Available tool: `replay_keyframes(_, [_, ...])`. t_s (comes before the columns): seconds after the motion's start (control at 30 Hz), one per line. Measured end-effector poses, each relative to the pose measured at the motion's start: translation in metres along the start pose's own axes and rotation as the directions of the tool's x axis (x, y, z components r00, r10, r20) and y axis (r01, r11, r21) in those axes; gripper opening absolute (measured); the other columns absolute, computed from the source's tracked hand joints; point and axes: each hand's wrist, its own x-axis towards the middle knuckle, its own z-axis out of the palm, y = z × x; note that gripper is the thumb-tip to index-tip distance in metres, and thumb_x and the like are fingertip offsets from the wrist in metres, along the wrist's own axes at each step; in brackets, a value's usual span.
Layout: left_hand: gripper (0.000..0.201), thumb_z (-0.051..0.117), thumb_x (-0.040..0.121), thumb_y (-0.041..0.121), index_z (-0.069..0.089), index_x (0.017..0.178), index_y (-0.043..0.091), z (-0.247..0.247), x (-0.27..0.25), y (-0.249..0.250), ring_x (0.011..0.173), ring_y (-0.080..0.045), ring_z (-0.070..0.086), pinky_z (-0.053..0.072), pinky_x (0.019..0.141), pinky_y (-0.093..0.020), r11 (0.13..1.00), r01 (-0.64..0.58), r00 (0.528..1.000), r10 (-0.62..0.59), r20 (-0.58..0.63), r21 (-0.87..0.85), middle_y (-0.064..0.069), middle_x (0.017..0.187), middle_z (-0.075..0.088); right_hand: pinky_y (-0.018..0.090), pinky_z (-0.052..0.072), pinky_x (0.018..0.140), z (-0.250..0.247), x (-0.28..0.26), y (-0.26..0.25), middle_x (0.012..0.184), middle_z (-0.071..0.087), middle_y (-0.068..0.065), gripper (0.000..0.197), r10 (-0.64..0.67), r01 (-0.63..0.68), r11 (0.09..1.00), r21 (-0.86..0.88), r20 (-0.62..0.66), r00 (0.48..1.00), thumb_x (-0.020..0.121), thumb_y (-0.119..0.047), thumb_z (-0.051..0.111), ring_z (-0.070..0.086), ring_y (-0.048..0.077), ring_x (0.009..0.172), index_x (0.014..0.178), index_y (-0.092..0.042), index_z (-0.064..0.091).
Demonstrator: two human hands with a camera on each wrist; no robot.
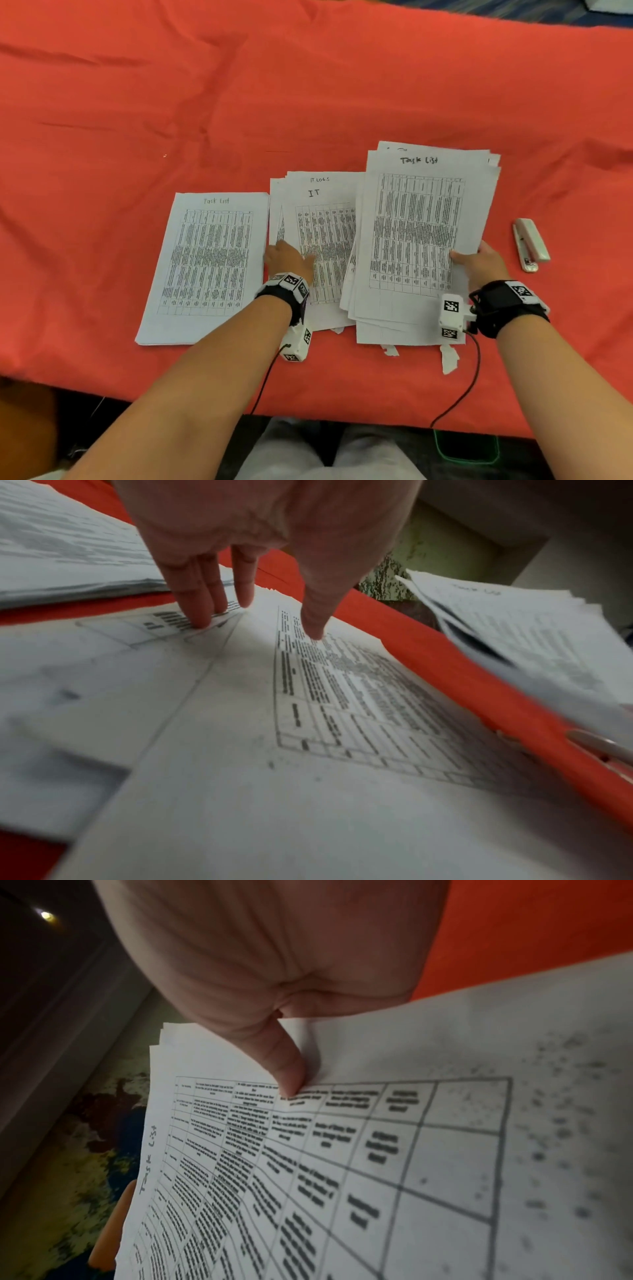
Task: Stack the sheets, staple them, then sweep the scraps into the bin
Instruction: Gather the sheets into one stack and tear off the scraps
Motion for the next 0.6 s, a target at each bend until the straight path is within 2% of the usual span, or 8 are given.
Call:
replay_keyframes(0.07, [0.085, 0.073, 0.082, 0.032, 0.023, 0.142, -0.001, 0.005, 0.005, 0.006, 0.137, -0.035, 0.029, 0.031, 0.111, -0.040, 0.998, 0.054, 0.998, -0.053, 0.030, -0.023, -0.023, 0.146, 0.028, 0.034, 0.046, 0.094, -0.004, 0.001, 0.004, 0.120, 0.063, 0.012, 0.043, 0.020, -0.020, 1.000, 0.020, -0.003, 1.000, 0.086, 0.003, 0.060, 0.060, 0.025, 0.104, 0.129, -0.004, 0.054])
replay_keyframes(0.13, [0.087, 0.076, 0.079, 0.022, 0.020, 0.142, 0.000, 0.007, 0.009, 0.011, 0.132, -0.034, 0.038, 0.039, 0.105, -0.039, 0.992, 0.108, 0.992, -0.103, 0.077, -0.058, -0.023, 0.142, 0.035, 0.035, 0.046, 0.094, -0.008, 0.004, 0.007, 0.121, 0.063, 0.013, 0.044, 0.035, -0.034, 0.999, 0.039, -0.005, 0.999, 0.086, 0.004, 0.059, 0.060, 0.025, 0.104, 0.129, -0.004, 0.054])
replay_keyframes(0.2, [0.066, 0.068, 0.083, 0.013, 0.030, 0.136, -0.001, 0.007, 0.014, 0.013, 0.117, -0.032, 0.053, 0.049, 0.094, -0.038, 0.990, 0.108, 0.988, -0.097, 0.118, -0.089, -0.020, 0.129, 0.051, 0.036, 0.046, 0.095, -0.009, 0.006, 0.009, 0.122, 0.062, 0.013, 0.044, 0.033, -0.032, 0.998, 0.047, -0.008, 0.999, 0.086, 0.004, 0.059, 0.060, 0.025, 0.105, 0.128, -0.004, 0.054])
replay_keyframes(0.27, [0.035, 0.056, 0.088, 0.007, 0.046, 0.121, -0.002, 0.006, 0.012, 0.014, 0.105, -0.032, 0.060, 0.051, 0.083, -0.036, 0.997, 0.019, 0.990, -0.008, 0.140, -0.078, -0.019, 0.116, 0.060, 0.035, 0.046, 0.095, -0.009, 0.005, 0.006, 0.122, 0.062, 0.013, 0.044, 0.014, -0.014, 0.999, 0.046, -0.008, 1.000, 0.086, 0.004, 0.059, 0.059, 0.024, 0.105, 0.129, -0.004, 0.054])
replay_keyframes(0.33, [0.027, 0.049, 0.091, 0.009, 0.052, 0.115, -0.001, 0.005, 0.007, 0.017, 0.106, -0.032, 0.059, 0.050, 0.084, -0.037, 0.997, -0.069, 0.991, 0.073, 0.114, -0.037, -0.019, 0.117, 0.060, 0.033, 0.045, 0.094, -0.009, 0.007, 0.005, 0.122, 0.061, 0.009, 0.044, 0.007, -0.007, 0.999, 0.045, -0.003, 1.000, 0.086, 0.004, 0.059, 0.059, 0.023, 0.106, 0.129, -0.005, 0.054])
replay_keyframes(0.47, [0.037, 0.048, 0.093, 0.010, 0.048, 0.129, 0.002, 0.002, -0.002, 0.019, 0.118, -0.030, 0.046, 0.044, 0.092, -0.037, 0.988, -0.140, 0.990, 0.141, -0.015, 0.070, -0.017, 0.131, 0.044, 0.045, 0.044, 0.104, -0.006, 0.014, 0.007, 0.126, 0.064, 0.011, 0.045, 0.005, -0.005, 1.000, 0.006, 0.020, 1.000, 0.083, -0.002, 0.064, 0.061, 0.028, 0.114, 0.127, -0.010, 0.057])
replay_keyframes(0.57, [0.033, 0.041, 0.095, 0.002, 0.046, 0.128, 0.002, 0.002, -0.007, 0.022, 0.095, -0.025, 0.054, 0.047, 0.076, -0.033, 0.967, -0.184, 0.981, 0.193, 0.033, -0.179, -0.016, 0.120, 0.052, 0.048, 0.045, 0.104, 0.003, 0.019, 0.009, 0.125, 0.064, 0.011, 0.045, 0.029, -0.030, 1.000, 0.010, 0.073, 0.997, 0.082, -0.004, 0.065, 0.061, 0.029, 0.114, 0.125, -0.012, 0.058])
replay_keyframes(0.6, [0.037, 0.039, 0.096, 0.003, 0.043, 0.133, 0.003, 0.004, -0.009, 0.024, 0.093, -0.024, 0.055, 0.048, 0.077, -0.032, 0.947, -0.191, 0.974, 0.216, 0.071, -0.257, -0.014, 0.118, 0.055, 0.049, 0.045, 0.104, 0.006, 0.022, 0.010, 0.124, 0.064, 0.011, 0.045, 0.028, -0.028, 1.000, 0.006, 0.091, 0.995, 0.081, -0.005, 0.067, 0.061, 0.030, 0.114, 0.125, -0.013, 0.058])
